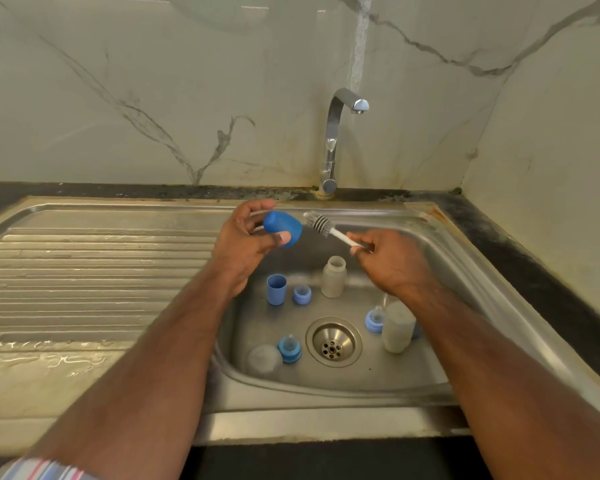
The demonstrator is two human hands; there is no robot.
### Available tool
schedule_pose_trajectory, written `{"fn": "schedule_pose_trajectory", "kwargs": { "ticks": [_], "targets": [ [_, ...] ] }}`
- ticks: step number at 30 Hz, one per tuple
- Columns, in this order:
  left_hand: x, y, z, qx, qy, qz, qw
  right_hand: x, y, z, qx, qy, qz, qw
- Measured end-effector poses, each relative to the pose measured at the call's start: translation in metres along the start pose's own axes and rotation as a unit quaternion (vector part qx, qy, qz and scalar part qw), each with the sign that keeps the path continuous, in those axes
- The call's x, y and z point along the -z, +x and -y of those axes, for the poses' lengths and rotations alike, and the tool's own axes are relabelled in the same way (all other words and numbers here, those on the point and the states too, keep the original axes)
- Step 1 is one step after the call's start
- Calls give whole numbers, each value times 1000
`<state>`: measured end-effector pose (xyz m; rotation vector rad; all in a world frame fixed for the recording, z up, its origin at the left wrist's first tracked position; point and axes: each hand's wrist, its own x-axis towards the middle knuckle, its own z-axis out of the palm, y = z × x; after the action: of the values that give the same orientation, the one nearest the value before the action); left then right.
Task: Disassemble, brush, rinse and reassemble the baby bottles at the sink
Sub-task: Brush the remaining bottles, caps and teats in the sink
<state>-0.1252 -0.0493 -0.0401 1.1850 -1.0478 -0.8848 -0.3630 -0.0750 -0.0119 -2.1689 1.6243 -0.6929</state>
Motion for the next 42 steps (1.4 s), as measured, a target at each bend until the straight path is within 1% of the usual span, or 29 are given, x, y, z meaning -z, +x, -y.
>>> {"fn": "schedule_pose_trajectory", "kwargs": {
  "ticks": [2, 3, 4, 5, 7, 8, 10, 12, 15, 17, 18, 19, 23, 27, 31, 33, 35, 36, 39, 40, 41, 42],
  "targets": [
    [2, 0, -1, -20, 76, 18, 997, 4, 5, -10, -13, 6, -18, 1000],
    [1, -1, 0, -21, 135, 45, 990, 5, 8, -15, -17, 7, -30, 999],
    [0, -1, 3, -13, 207, 80, 975, 6, 11, -19, -20, 4, -37, 999],
    [0, -1, 9, 5, 287, 116, 951, 5, 13, -23, -23, 1, -38, 999],
    [-1, -2, 17, 33, 439, 172, 881, 4, 16, -25, -28, -3, -31, 999],
    [-1, -3, 20, 43, 502, 192, 842, 3, 15, -26, -31, -5, -25, 999],
    [-4, -7, 24, 66, 590, 219, 775, 3, 15, -27, -34, -10, -12, 999],
    [-7, -9, 29, 84, 649, 245, 715, 3, 14, -26, -35, -14, -6, 999],
    [-12, -10, 38, 109, 702, 282, 645, 2, 14, -26, -32, -3, -1, 999],
    [-13, -10, 42, 120, 726, 300, 606, 2, 14, -27, -34, 3, 1, 999],
    [-13, -10, 44, 124, 731, 302, 599, 2, 15, -28, -34, 6, 1, 999],
    [-14, -10, 45, 122, 735, 301, 596, 1, 15, -28, -33, 8, 2, 999],
    [-17, -7, 54, 136, 760, 294, 563, -1, 16, -30, -32, 13, 9, 999],
    [-19, 0, 63, 152, 751, 279, 579, -1, 16, -30, -29, 9, 9, 1000],
    [-16, 0, 70, 186, 747, 281, 574, -3, 17, -30, -28, 7, 13, 999],
    [-16, -1, 70, 194, 748, 287, 566, -4, 17, -31, -29, 8, 13, 999],
    [-18, 0, 64, 189, 749, 287, 567, -4, 17, -31, -28, 10, 15, 999],
    [-19, 0, 59, 184, 746, 276, 577, -4, 17, -30, -26, 12, 15, 999],
    [-23, -4, 40, 128, 716, 254, 638, -3, 17, -29, -23, 13, 21, 999],
    [-23, -6, 34, 116, 708, 254, 649, -2, 16, -28, -23, 9, 24, 999],
    [-22, -8, 30, 124, 694, 257, 661, -2, 16, -28, -23, 6, 26, 999],
    [-20, -9, 30, 151, 669, 263, 678, -2, 16, -27, -22, 4, 28, 999]
  ]
}}
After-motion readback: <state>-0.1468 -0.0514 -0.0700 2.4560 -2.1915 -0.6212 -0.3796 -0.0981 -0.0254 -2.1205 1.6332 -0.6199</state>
